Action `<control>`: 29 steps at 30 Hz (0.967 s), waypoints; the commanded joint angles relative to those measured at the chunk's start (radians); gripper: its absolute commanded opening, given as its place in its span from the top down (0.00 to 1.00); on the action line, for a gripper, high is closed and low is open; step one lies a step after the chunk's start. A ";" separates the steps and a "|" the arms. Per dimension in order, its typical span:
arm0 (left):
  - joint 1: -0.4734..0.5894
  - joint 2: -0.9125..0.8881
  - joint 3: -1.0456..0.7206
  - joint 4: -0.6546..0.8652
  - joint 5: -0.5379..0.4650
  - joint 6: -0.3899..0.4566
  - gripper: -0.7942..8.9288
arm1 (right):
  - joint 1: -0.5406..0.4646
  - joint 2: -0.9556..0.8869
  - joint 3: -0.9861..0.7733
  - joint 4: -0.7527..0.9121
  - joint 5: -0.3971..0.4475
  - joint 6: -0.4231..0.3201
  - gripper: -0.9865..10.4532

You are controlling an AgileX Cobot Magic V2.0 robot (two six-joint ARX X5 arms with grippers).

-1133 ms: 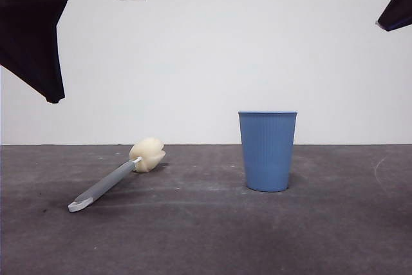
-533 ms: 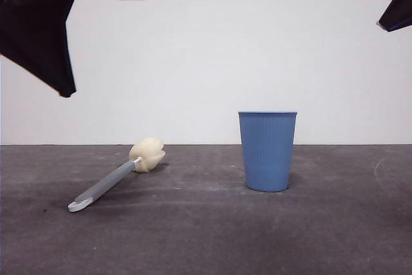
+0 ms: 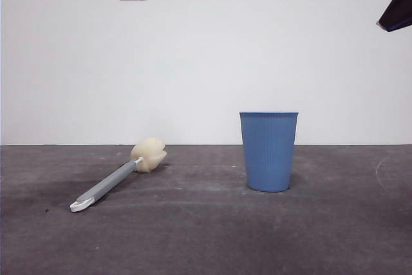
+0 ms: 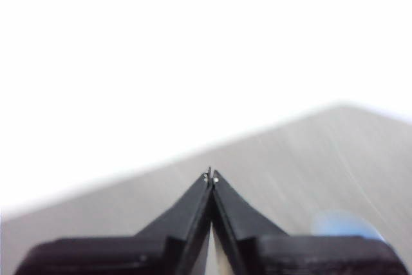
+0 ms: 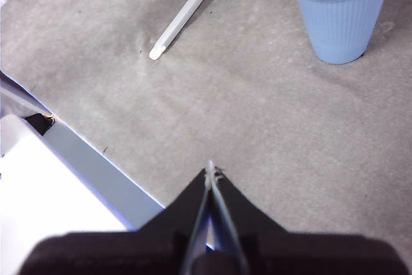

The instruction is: Pick up the cup brush,pick up the cup,insert the brush into the cup,clean the cup,put the cup brush back,put the cup back to the fixed position on the table

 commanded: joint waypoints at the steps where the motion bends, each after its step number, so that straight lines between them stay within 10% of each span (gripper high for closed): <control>1: 0.100 -0.104 -0.147 0.066 0.006 0.029 0.92 | 0.002 -0.001 0.001 0.005 0.003 0.006 0.91; 12: 0.443 -0.509 -0.525 -0.031 0.004 0.029 0.92 | 0.002 -0.001 0.001 0.004 0.003 0.006 0.91; 29: 0.475 -0.789 -0.752 -0.255 0.005 -0.043 0.92 | 0.002 -0.001 0.001 0.005 0.003 0.006 0.91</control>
